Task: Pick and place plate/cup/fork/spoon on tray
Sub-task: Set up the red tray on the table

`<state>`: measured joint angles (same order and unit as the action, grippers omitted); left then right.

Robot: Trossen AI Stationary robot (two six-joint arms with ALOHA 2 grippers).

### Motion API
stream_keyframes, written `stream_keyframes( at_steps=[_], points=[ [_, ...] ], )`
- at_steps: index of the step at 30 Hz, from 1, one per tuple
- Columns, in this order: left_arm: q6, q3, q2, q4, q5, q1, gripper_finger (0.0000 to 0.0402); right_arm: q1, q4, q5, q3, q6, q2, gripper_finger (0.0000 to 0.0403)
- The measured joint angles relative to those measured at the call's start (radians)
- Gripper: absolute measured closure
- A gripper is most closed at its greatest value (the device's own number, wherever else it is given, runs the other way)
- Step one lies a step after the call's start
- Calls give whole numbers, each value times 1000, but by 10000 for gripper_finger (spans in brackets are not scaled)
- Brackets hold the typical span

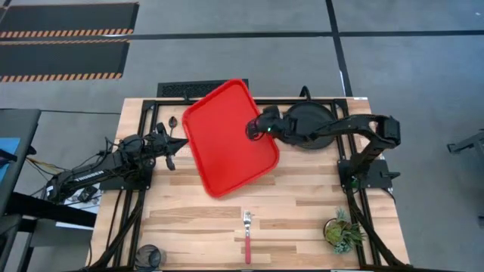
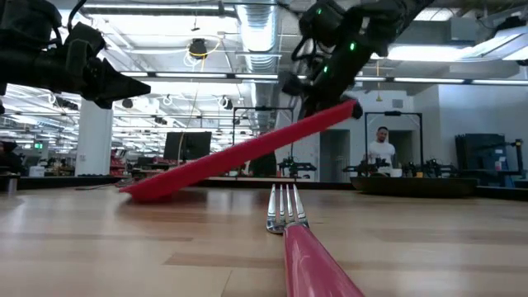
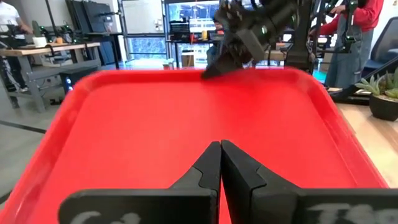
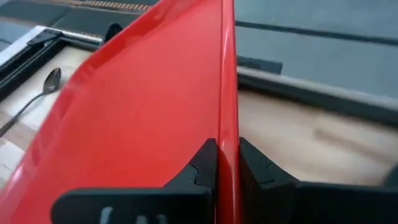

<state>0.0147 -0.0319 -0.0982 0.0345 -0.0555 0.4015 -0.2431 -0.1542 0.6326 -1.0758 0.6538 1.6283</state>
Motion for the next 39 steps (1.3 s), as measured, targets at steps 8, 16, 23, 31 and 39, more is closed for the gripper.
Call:
stream_keyframes(
  at_steps=[8, 16, 23, 31, 39],
  points=[
    [0, 0, 0, 0, 0, 0, 401, -152, -140, -296, -115, -397, -32, 363],
    [0, 0, 0, 0, 0, 0, 401, -281, -233, -613, -277, -774, 82, 363],
    [0, 0, 0, 1, 1, 0, 402, -323, -256, -800, -391, -967, 220, 363],
    [8, -1, 0, 1, 21, 0, 401, -297, -262, -860, -479, -1020, 377, 362],
    [8, -1, 0, 0, 19, 0, 401, -255, -289, -875, -487, -1038, 418, 362]
  ],
)
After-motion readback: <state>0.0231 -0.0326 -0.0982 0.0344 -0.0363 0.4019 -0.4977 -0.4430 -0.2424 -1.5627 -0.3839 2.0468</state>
